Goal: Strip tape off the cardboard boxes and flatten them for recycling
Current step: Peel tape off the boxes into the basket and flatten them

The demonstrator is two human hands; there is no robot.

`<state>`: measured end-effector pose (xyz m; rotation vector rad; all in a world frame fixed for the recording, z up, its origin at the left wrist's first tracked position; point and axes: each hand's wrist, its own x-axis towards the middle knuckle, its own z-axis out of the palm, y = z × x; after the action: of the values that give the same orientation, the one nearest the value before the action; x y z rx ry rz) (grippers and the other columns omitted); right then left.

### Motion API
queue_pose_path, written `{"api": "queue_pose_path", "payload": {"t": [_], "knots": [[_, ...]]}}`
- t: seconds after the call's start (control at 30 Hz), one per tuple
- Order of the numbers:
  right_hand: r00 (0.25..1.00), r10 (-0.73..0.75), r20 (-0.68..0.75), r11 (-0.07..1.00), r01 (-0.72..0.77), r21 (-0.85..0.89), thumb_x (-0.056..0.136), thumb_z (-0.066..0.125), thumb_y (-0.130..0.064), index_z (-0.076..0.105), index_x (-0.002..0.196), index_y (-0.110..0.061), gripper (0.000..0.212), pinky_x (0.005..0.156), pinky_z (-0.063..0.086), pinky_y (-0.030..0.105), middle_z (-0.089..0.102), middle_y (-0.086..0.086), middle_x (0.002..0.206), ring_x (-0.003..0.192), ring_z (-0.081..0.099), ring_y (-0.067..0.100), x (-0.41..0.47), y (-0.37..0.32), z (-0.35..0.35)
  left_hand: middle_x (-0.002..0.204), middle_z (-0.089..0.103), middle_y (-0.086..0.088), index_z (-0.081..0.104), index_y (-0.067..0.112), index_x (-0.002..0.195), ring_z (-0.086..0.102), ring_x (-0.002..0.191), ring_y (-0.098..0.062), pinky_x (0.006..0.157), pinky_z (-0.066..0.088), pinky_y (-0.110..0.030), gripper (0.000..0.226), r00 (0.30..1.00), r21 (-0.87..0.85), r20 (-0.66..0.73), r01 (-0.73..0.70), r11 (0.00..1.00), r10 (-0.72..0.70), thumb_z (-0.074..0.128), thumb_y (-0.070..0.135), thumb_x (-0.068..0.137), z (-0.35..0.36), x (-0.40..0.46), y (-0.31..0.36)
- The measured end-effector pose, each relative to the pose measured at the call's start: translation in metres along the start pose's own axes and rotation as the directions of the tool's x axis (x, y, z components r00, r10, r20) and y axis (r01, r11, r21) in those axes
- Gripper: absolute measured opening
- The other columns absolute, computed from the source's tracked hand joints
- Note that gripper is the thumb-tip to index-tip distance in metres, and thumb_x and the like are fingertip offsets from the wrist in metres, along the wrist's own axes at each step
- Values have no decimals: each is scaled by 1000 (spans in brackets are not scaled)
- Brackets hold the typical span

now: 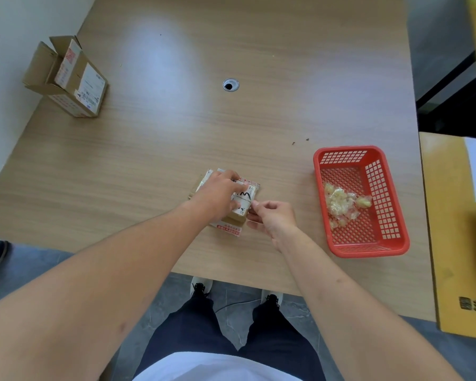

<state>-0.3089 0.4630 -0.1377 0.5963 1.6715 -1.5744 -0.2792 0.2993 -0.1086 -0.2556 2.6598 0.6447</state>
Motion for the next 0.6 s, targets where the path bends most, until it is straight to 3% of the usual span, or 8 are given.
{"api": "queue_pose_path", "payload": {"t": [0.17, 0.37, 0.47, 0.6], "knots": [[1000, -9, -15, 999, 9, 31, 92, 75, -3, 69, 92, -2, 5, 70, 63, 30, 75, 17, 95, 81, 73, 21, -9, 14, 1, 151, 40, 6, 57, 28, 144, 27, 140, -19, 114, 34, -39, 49, 1000, -4, 0, 1, 1000, -1, 68, 23, 97, 2, -1, 0], [999, -47, -11, 996, 48, 72, 96, 69, -5, 68, 115, -10, 19, 83, 64, 38, 77, 9, 107, 96, 76, 23, -11, 29, 12, 150, 41, 5, 57, 29, 143, 28, 140, -21, 112, 37, -43, 49, 1000, 4, 1, -8, 1000, 8, 69, 23, 96, 5, 2, -2], [999, -50, -9, 987, 50, 153, 95, 68, 1, 69, 112, -9, 20, 71, 62, 28, 77, 8, 105, 83, 76, 14, -13, 26, 10, 149, 41, 4, 56, 29, 144, 29, 139, -22, 113, 36, -43, 49, 1000, 5, -3, -19, 1000, 19, 69, 24, 96, 6, 3, -4], [999, -15, -41, 970, 25, 243, 95, 69, 1, 70, 115, -8, 23, 81, 61, 33, 78, 8, 106, 87, 75, 16, -12, 25, 11, 148, 42, 3, 57, 28, 143, 30, 138, -23, 113, 35, -42, 50, 999, -8, -15, -33, 999, 33, 70, 22, 96, 8, 4, -7]]}}
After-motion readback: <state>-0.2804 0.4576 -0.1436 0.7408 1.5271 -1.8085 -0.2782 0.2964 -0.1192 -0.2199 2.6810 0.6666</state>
